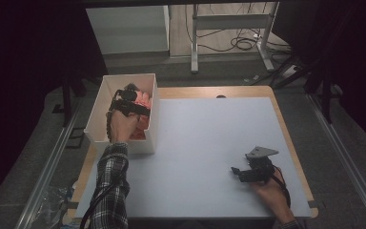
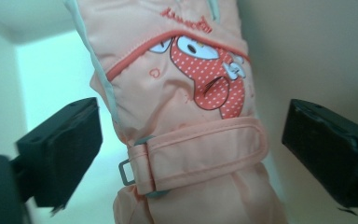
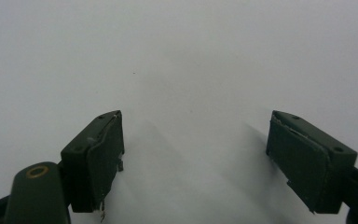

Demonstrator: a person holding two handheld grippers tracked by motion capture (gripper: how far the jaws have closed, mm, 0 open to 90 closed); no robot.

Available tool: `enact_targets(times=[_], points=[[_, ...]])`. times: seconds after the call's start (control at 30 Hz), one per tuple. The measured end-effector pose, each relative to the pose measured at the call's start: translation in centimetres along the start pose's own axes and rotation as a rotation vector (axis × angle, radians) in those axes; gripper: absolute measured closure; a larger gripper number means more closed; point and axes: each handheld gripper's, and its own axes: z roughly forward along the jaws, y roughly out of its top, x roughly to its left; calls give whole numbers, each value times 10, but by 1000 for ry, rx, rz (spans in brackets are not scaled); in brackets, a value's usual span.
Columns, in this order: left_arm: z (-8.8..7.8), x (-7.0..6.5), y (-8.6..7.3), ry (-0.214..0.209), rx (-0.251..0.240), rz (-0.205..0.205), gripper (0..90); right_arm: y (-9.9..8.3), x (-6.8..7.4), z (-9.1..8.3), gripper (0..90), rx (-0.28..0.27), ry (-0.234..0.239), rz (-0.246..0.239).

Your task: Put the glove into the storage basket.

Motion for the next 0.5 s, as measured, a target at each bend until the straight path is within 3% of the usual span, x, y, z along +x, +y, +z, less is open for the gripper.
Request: enact_targets(times=[0.27, 0.5], points=[[-16, -6, 2, -3, -50, 35, 30, 0, 0, 0, 192, 0, 0, 2], [-27, -6, 2, -13, -79, 39, 26, 0, 0, 0, 188, 0, -3, 2]])
